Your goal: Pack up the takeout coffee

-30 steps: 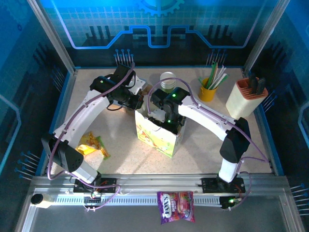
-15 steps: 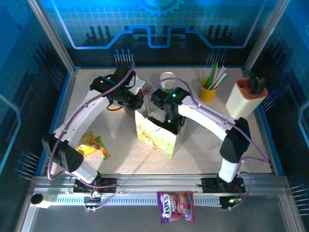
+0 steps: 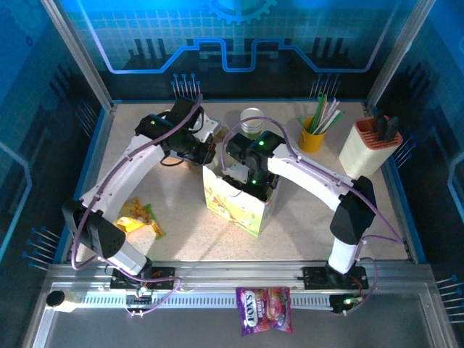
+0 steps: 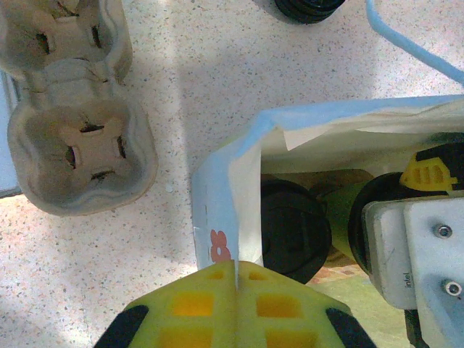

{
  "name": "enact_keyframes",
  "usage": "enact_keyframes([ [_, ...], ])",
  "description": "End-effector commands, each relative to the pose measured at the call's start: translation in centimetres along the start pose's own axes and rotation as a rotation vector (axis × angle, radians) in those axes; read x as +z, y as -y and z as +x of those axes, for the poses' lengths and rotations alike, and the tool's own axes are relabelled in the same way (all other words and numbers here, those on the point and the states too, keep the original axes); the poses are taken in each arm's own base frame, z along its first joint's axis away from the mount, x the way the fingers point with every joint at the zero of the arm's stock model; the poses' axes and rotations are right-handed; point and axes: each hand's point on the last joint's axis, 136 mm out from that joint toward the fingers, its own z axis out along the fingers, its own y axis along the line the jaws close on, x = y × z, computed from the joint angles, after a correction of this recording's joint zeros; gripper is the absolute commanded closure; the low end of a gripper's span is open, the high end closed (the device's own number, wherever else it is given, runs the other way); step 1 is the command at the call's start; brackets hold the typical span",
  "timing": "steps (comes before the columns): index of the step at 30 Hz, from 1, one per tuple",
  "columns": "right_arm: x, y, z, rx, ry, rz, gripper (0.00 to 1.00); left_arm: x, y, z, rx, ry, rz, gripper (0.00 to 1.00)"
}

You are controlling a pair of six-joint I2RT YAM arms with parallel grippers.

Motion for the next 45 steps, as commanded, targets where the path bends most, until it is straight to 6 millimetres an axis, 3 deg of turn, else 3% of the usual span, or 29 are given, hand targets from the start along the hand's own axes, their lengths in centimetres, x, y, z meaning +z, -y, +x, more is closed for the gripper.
enact_keyframes([
  [1,0.1,0.0,0.2,-0.003,-0.002,-0.021,0.64,0.9,0.0,0.7,0.012,-0.033,0.010,1.00],
  [14,0.5,0.4,0.3,0.003,-0.013,-0.015,0.64,0.8,0.1,0.7,0.014,-0.035,0.013,1.00],
  [45,4.3,1.1,0.9,0.027,-0.071,-0.024,0.65,0.8,0.1,0.8,0.013,-0.035,0.018,1.00],
])
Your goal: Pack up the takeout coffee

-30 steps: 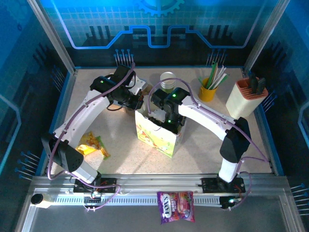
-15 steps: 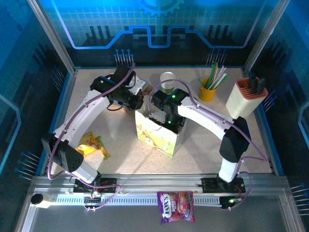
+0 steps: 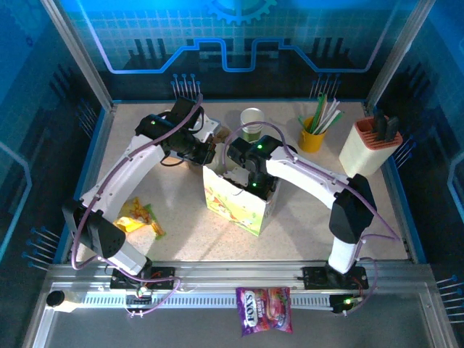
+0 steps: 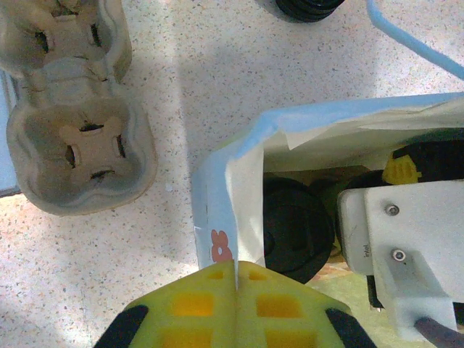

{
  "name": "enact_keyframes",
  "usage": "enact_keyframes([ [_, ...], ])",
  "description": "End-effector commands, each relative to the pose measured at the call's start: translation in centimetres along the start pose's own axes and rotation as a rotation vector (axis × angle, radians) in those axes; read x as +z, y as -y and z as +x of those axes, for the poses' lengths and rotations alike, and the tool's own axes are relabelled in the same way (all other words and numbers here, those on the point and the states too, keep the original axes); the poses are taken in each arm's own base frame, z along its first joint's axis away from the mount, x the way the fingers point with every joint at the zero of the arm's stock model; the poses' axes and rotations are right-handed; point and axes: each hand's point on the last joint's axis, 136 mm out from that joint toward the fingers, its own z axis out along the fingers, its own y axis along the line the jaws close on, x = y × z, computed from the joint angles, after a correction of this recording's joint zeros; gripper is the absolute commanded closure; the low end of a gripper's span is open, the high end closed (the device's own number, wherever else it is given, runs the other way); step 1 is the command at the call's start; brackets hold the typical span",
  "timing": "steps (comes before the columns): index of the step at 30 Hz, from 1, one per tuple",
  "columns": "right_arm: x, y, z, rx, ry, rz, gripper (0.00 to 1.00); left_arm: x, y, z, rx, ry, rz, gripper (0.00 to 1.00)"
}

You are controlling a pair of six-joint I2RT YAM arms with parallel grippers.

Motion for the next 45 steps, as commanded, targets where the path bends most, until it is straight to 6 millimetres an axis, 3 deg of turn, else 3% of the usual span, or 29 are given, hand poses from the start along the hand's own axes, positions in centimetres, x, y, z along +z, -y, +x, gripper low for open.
enact_keyframes([
  [1,1.9,0.6,0.4,0.009,-0.046,-0.010,0.65,0.7,0.2,0.7,0.013,-0.031,0.019,1.00],
  [16,4.1,1.0,0.7,0.020,-0.087,-0.017,0.65,0.7,0.2,0.7,0.013,-0.029,0.021,1.00],
  [24,3.5,1.1,0.5,0.021,-0.070,-0.009,0.63,0.7,0.3,0.7,0.014,-0.030,0.023,1.00],
  [45,1.9,0.9,0.0,0.019,-0.017,0.005,0.46,0.4,0.3,0.9,0.019,-0.021,0.022,1.00],
])
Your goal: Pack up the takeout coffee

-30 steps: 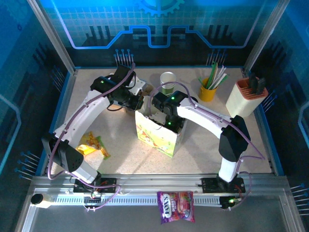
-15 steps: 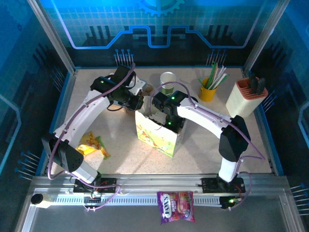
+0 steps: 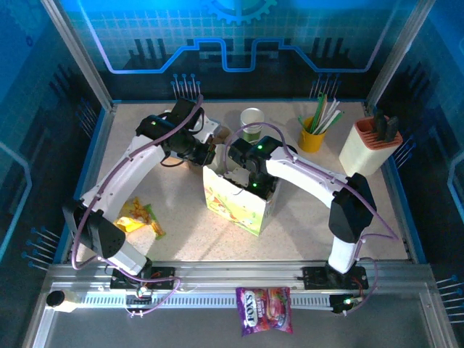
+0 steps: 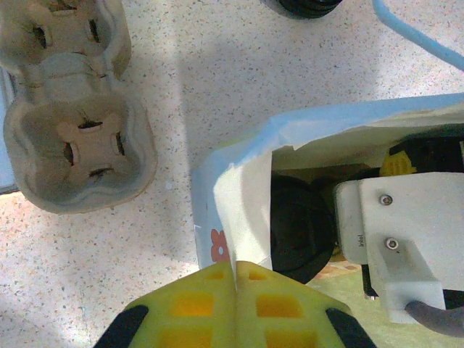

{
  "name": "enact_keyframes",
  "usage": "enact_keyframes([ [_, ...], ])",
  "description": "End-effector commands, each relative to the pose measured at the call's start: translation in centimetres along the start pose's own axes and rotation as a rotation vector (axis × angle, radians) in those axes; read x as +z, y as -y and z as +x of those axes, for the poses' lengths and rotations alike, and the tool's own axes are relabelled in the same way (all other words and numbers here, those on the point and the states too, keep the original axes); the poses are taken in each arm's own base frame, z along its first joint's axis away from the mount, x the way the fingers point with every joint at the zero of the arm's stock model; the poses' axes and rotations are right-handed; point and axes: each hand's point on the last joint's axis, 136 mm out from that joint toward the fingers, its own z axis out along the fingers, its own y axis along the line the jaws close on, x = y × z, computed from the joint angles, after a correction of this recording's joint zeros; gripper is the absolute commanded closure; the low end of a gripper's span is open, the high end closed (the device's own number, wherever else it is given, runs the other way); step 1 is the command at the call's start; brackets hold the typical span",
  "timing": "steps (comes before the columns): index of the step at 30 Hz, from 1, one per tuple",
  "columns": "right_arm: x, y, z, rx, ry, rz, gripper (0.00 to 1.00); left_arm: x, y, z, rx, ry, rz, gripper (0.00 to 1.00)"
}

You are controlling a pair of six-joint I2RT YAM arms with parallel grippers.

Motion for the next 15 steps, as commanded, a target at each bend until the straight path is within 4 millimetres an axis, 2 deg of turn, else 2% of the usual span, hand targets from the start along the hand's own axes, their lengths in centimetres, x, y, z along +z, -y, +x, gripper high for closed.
enact_keyframes([
  [1,1.21,0.80,0.01,0.009,-0.014,0.019,0.46,0.19,0.37,0.69,0.020,-0.016,0.020,1.00],
  [15,0.76,0.69,0.02,0.008,0.002,0.025,0.33,0.31,0.40,0.70,0.020,-0.020,0.019,1.00],
])
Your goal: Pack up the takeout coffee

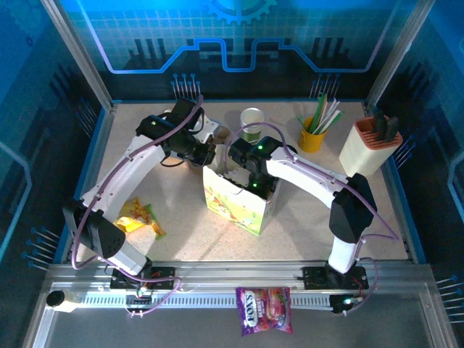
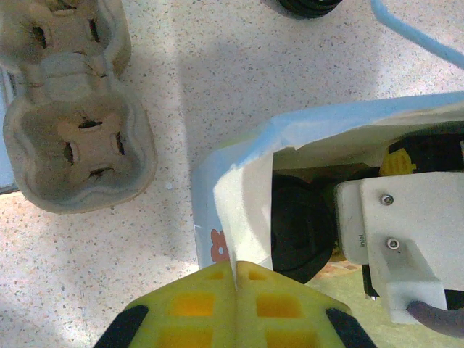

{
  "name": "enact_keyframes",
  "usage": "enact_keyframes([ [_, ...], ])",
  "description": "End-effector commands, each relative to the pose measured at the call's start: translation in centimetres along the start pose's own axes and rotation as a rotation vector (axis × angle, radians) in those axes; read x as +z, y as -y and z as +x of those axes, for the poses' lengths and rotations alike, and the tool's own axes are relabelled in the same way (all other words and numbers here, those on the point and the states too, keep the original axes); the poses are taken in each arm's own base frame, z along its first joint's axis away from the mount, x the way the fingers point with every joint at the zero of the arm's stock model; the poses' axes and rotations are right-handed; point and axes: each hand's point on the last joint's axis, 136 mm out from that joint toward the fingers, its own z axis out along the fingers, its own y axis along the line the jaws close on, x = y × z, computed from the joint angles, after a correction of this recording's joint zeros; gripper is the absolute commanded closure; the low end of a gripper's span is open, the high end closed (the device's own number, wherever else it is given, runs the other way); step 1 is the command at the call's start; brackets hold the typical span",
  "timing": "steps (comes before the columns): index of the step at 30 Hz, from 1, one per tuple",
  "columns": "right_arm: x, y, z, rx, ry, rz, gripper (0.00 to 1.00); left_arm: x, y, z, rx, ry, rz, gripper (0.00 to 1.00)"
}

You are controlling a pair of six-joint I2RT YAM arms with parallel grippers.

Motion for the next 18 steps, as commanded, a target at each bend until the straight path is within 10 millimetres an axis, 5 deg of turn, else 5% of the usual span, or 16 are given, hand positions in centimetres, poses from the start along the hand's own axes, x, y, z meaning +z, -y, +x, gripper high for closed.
enact_keyframes([
  [1,0.7,0.6,0.0,0.010,0.000,0.022,0.31,0.3,0.4,0.7,0.019,-0.020,0.019,1.00],
  [9,-1.0,-0.2,-1.0,0.002,0.076,-0.006,0.12,0.3,0.4,0.7,0.020,-0.017,0.020,1.00],
  [18,-2.7,-0.8,-1.7,0.003,0.147,-0.023,0.11,-0.1,0.6,0.6,0.022,-0.013,0.024,1.00],
])
